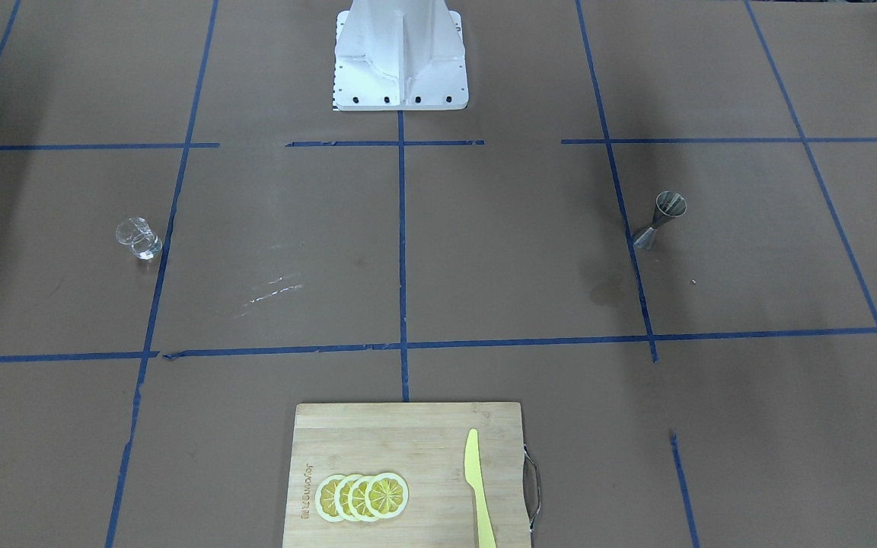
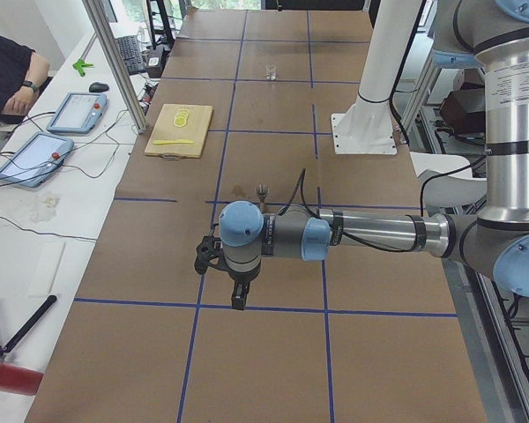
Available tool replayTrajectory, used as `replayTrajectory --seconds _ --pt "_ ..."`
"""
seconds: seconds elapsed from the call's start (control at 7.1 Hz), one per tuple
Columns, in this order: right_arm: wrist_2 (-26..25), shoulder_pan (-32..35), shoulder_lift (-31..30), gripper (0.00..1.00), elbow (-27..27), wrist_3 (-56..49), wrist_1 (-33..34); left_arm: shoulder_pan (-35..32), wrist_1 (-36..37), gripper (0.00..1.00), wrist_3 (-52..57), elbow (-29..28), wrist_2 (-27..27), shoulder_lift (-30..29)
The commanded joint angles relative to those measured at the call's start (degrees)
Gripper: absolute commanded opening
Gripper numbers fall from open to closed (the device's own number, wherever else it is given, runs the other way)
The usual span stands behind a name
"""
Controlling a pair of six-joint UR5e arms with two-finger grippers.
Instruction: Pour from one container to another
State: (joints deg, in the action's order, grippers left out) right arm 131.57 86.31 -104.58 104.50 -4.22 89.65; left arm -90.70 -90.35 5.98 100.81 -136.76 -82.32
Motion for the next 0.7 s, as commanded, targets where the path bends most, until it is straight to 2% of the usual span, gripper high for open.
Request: replayTrajectory --seconds 0.0,0.56 --pt "-0.09 0.00 0.16 1.00 0.00 -0.09 0.00 0.18 -0.18 1.00 0.09 0.18 0.17 -0.04" --pt "0.26 0.00 0.34 1.00 1.05 0.35 -0.09 0.26 -2.18 1.00 0.44 -0.26 -0.09 -0.39"
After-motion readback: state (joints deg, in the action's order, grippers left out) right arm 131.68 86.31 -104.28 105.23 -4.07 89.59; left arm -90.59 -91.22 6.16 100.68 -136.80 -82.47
